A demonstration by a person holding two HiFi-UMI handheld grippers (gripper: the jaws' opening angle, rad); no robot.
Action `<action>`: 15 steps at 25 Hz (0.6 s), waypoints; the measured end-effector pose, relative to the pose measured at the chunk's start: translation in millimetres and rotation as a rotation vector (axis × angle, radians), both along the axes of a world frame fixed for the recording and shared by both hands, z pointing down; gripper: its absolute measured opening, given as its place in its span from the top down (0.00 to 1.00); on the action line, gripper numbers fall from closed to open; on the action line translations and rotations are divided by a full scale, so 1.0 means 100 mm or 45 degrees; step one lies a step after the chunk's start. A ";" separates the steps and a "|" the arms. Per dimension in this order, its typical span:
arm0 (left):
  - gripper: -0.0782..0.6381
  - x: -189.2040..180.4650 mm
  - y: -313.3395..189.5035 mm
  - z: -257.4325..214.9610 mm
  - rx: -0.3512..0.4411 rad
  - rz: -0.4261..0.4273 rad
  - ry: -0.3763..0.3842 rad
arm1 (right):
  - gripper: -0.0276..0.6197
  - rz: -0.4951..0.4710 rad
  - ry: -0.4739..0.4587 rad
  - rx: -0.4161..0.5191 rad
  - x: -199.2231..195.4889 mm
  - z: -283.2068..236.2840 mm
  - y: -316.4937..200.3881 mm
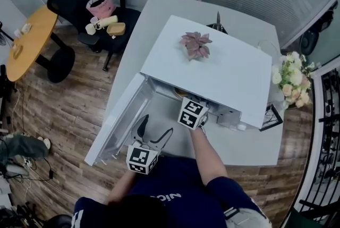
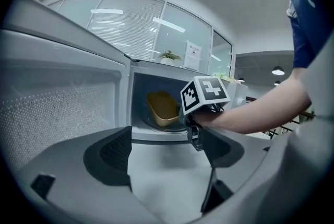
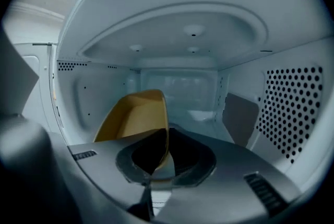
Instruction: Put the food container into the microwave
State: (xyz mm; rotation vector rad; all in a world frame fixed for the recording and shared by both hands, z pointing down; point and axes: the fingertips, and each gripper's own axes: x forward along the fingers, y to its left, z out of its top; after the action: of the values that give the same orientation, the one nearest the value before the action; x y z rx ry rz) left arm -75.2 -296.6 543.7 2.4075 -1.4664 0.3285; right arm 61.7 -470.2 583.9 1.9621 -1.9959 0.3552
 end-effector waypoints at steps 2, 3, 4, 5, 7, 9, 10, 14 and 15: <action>0.32 0.00 0.01 0.00 -0.001 0.001 0.003 | 0.90 -0.001 0.049 -0.016 0.03 0.04 -0.02; 0.32 0.00 0.02 0.01 -0.002 0.000 0.003 | 0.90 0.002 0.088 -0.023 0.04 0.05 -0.02; 0.32 -0.01 0.03 0.02 -0.005 -0.003 0.001 | 0.89 0.007 0.129 -0.028 0.04 0.06 -0.03; 0.32 -0.02 0.03 0.03 -0.009 -0.007 -0.001 | 0.89 0.011 0.161 -0.031 0.03 0.08 -0.03; 0.32 -0.02 0.02 0.03 -0.009 -0.014 -0.002 | 0.88 0.010 0.185 -0.036 0.02 0.09 -0.06; 0.32 -0.01 0.02 0.01 0.000 -0.012 -0.004 | 0.88 0.003 0.191 -0.051 0.01 0.12 -0.09; 0.32 -0.01 0.02 0.01 0.003 -0.009 -0.006 | 0.87 -0.004 0.196 -0.060 0.01 0.13 -0.11; 0.32 -0.01 0.04 0.02 -0.003 -0.005 -0.010 | 0.85 -0.033 0.200 -0.077 -0.01 0.14 -0.19; 0.32 -0.01 0.04 0.02 -0.004 -0.006 -0.009 | 0.84 -0.038 0.189 -0.078 -0.02 0.14 -0.20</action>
State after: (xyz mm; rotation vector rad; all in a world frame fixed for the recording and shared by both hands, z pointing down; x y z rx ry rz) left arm -76.6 -293.0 546.1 2.4021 -1.4736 0.3388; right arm 60.1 -490.3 598.2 1.8621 -1.8969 0.2526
